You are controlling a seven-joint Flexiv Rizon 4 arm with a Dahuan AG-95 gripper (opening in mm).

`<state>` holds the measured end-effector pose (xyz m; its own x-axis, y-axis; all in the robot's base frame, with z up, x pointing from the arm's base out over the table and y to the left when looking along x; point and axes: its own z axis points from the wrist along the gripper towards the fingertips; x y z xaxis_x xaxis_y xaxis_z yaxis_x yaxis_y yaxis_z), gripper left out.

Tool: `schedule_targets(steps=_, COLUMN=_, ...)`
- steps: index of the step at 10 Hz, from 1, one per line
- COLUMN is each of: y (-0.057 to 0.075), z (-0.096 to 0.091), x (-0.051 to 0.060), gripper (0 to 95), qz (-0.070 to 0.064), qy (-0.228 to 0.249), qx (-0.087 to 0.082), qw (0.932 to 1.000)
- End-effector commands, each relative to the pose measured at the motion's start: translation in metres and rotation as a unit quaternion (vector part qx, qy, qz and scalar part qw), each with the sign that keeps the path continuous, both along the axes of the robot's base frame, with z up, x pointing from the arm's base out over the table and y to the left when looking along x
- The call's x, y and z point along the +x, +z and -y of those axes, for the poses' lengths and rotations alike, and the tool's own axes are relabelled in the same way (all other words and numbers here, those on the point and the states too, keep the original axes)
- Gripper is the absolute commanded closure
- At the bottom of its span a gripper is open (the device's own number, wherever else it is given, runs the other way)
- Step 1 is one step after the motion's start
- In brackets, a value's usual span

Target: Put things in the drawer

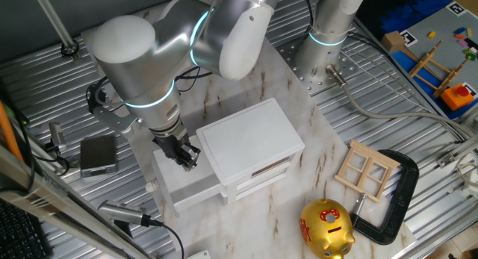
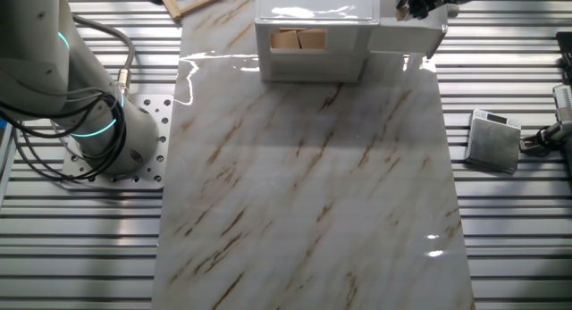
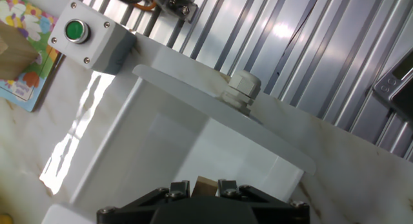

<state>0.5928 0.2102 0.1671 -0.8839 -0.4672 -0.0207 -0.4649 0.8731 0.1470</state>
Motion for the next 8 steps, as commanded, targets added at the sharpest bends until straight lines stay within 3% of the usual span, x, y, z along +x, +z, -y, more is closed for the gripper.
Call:
schedule_targets(steps=1, y=0.000, z=0.000, x=0.000, gripper=57.0, qz=0.000, qy=0.002, qx=0.000, qw=1.0000)
schedule_targets(steps=3, y=0.000, z=0.000, x=0.000, gripper=57.0, qz=0.000, qy=0.005, qx=0.000, qw=1.0000)
schedule_targets(steps=4, y=0.001, z=0.000, x=0.000, gripper=76.0, qz=0.000, qy=0.005, qx=-0.001, qw=1.0000)
schedule_targets(steps=7, y=0.009, z=-0.001, x=-0.003, gripper=76.0, qz=-0.001, qy=0.012, qx=-0.002, qw=0.9999)
schedule_targets(steps=8, y=0.015, z=-0.002, x=-0.006, gripper=95.0, qz=-0.003, qy=0.014, qx=-0.005, qw=0.9999)
